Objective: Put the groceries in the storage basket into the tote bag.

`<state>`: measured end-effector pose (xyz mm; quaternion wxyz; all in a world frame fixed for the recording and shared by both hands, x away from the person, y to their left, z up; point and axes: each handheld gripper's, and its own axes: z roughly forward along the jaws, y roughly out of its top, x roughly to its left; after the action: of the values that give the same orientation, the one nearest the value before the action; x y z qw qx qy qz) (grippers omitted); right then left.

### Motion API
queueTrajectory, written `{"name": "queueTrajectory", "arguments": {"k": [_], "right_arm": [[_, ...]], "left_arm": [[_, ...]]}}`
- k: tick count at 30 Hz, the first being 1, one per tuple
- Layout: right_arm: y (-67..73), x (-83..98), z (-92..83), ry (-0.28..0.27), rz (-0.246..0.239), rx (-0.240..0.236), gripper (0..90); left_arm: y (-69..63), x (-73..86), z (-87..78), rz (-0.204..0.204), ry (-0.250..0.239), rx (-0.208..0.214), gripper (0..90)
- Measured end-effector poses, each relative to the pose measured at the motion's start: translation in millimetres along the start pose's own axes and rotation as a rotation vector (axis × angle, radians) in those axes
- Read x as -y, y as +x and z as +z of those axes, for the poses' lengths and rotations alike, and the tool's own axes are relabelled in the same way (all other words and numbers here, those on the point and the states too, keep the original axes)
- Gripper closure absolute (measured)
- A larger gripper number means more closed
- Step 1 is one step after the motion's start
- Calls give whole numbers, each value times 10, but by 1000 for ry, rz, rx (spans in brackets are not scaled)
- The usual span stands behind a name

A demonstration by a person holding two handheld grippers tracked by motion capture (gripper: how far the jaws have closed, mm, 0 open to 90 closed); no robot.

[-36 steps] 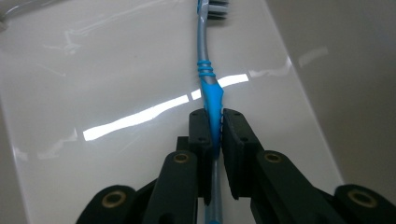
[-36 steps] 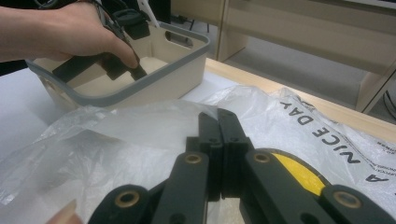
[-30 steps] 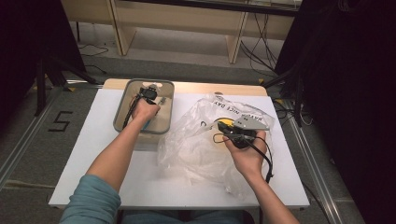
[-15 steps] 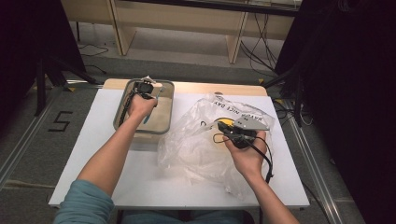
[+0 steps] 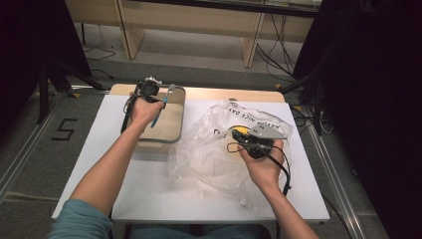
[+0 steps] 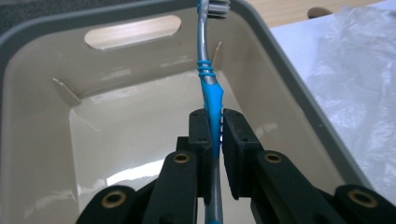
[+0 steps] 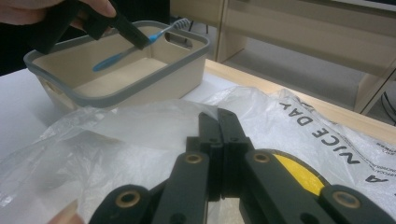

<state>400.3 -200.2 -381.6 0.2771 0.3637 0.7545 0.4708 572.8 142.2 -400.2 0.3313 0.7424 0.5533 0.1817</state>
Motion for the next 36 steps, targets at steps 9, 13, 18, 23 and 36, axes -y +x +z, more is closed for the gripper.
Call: {"name": "queueTrajectory", "arguments": {"k": [9, 13, 18, 23, 36], "right_arm": [[0, 0, -1, -3, 1, -1, 900], [4, -2, -2, -2, 1, 2, 900], [5, -4, -4, -3, 0, 2, 900], [5, -5, -7, -3, 1, 3, 900], [3, -6, -9, -3, 2, 2, 900]], "left_arm": [[-13, 20, -308, 34, -56, 20, 820], [-30, 44, -402, 46, -68, 28, 819], [-67, 77, -484, 57, -81, 44, 819], [-81, 130, -575, 67, -94, 53, 819], [-108, 272, -676, 79, -105, 85, 819]]}}
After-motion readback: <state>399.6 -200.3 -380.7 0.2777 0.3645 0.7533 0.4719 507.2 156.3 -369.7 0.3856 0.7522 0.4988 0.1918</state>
